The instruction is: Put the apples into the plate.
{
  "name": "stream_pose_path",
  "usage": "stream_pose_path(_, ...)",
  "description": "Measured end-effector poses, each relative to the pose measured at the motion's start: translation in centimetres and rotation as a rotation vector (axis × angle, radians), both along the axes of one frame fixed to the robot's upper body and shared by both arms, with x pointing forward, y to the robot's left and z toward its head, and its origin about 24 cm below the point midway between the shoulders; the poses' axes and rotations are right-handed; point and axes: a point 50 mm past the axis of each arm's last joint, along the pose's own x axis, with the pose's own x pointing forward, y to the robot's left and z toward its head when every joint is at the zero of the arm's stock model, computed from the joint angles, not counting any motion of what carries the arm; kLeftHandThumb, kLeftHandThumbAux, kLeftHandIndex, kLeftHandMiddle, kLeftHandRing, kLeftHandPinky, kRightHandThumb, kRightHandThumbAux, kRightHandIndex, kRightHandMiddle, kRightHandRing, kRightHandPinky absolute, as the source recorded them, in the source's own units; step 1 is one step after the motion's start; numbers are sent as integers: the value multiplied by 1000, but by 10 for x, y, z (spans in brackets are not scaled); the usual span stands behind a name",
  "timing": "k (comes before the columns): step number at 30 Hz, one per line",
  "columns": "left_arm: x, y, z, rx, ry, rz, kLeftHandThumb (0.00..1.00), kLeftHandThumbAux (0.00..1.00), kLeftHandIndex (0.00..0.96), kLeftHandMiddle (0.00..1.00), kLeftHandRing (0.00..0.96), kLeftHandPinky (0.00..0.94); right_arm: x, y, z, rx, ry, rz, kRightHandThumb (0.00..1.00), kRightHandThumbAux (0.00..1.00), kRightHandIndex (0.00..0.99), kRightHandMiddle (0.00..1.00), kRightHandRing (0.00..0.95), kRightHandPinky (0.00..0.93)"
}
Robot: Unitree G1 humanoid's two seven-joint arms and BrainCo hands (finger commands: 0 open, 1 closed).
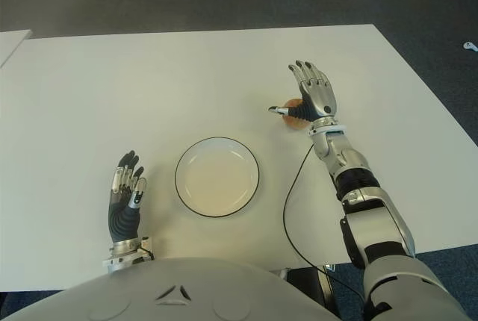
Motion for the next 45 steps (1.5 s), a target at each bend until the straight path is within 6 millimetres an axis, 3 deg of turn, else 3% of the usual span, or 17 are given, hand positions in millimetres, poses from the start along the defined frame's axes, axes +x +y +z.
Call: stream_pose_path(45, 3, -2, 0, -13, 37, 8, 99, 443, 0, 0, 0, 0, 17, -18, 1, -141, 244, -24, 366, 428, 0, 0, 0, 0)
